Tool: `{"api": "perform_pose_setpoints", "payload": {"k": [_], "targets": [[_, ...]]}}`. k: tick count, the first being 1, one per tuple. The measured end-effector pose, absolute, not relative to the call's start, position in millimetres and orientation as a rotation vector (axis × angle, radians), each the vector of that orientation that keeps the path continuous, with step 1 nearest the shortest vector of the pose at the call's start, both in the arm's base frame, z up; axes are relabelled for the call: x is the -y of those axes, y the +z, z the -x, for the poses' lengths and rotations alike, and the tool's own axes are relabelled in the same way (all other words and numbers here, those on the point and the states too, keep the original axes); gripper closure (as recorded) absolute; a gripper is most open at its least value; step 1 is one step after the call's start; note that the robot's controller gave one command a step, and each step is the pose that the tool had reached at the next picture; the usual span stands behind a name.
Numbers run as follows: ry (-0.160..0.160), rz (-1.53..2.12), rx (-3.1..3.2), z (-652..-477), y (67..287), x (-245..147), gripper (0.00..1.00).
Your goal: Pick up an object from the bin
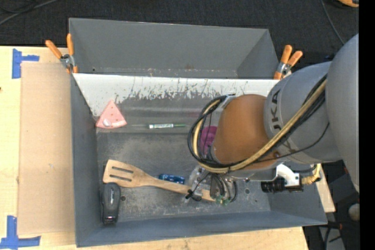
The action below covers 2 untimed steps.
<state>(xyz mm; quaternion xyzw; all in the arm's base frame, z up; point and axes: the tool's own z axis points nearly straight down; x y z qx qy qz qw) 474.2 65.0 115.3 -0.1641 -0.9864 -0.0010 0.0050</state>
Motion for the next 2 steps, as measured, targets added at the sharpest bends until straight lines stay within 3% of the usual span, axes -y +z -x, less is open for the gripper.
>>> {"api": "perform_pose_setpoints", "payload": {"k": [1,2], "targets": [[0.0,0.51,3.083,-473.1,154,-65,1.0],[0.001,0.507,3.082,-472.9,207,-64,1.0]]}}
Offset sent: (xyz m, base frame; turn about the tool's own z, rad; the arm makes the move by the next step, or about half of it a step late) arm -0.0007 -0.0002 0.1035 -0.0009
